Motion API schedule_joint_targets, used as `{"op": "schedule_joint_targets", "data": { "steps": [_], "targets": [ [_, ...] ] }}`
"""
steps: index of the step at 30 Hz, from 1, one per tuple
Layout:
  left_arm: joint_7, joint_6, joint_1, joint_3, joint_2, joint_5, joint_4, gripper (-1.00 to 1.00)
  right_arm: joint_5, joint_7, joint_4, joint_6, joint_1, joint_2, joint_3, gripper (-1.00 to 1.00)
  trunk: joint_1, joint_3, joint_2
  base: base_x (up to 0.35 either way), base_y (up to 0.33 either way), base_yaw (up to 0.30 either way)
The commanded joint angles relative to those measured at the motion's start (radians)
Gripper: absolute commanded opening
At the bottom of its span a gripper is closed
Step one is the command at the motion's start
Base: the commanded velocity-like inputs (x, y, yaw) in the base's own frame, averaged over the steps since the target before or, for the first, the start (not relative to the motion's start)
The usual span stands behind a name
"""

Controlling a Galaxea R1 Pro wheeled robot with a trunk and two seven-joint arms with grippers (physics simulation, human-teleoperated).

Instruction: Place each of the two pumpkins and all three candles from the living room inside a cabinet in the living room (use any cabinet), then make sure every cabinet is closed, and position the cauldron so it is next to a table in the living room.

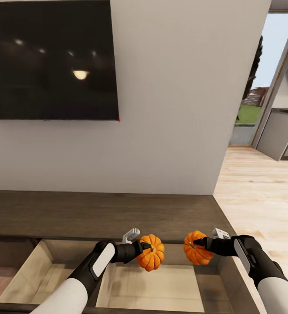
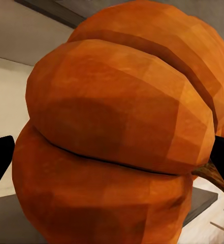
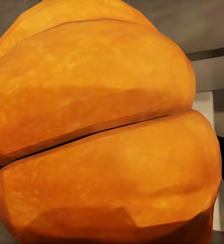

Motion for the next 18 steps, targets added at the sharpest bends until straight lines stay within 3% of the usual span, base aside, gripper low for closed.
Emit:
{"op": "schedule_joint_targets", "data": {
  "steps": [1,7,18],
  "targets": [
    [-0.005,0.003,-0.001,0.000,0.000,-0.001,0.000,-1.00,-0.010,-0.002,-0.001,0.009,0.000,0.000,-0.002,-1.00,0.000,-0.001,0.000,0.001,-0.002,0.000],
    [-0.002,0.004,-0.001,0.001,-0.002,-0.004,0.004,-1.00,-0.007,-0.007,0.030,0.016,0.000,0.001,-0.001,-1.00,0.000,-0.001,0.000,0.000,0.000,0.000],
    [0.008,0.000,-0.012,-0.001,-0.002,-0.006,0.094,-1.00,-0.001,-0.037,0.155,0.003,-0.007,0.005,0.000,-1.00,0.000,-0.007,0.000,0.000,0.000,0.000]
  ]
}}
